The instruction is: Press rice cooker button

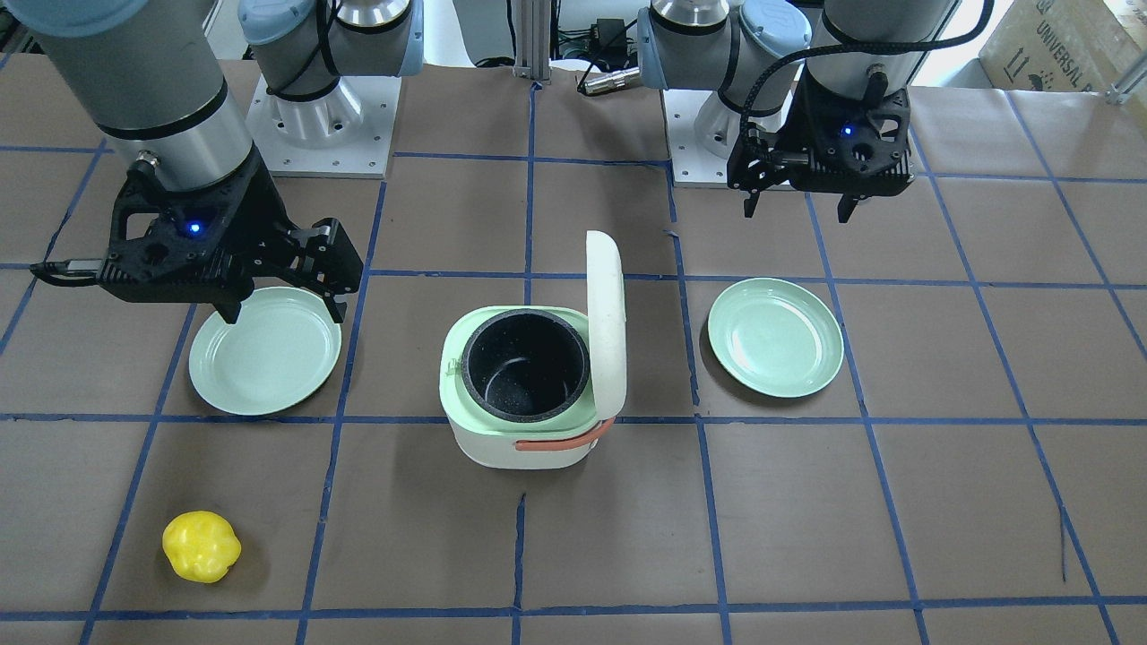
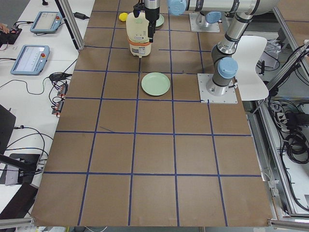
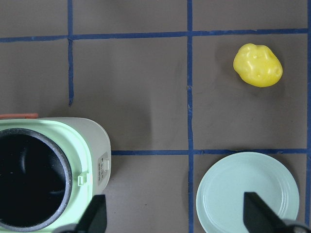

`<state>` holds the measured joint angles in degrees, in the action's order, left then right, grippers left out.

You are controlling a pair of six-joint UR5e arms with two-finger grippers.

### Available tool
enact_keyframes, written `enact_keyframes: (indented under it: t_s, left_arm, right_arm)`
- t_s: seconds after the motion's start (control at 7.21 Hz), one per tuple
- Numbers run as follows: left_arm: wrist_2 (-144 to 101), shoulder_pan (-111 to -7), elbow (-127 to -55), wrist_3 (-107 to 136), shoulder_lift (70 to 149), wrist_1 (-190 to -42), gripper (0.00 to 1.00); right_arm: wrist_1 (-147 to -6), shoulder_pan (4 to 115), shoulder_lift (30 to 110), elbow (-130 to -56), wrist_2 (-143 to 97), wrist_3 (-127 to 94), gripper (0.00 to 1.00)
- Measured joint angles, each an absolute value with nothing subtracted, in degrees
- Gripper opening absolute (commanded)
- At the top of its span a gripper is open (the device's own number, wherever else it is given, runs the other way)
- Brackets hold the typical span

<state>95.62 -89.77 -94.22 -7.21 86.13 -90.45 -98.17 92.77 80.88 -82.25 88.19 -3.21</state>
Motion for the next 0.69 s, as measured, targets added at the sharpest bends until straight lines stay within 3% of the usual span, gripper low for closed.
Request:
enact_keyframes:
  t_s: [0.69]
  left_arm:
    - [95.63, -89.74, -94.22, -7.21, 86.13, -90.48, 1.0]
  right_arm:
    - [-97.56, 89.38, 84.28, -85.01, 88.4, -2.36, 1.0]
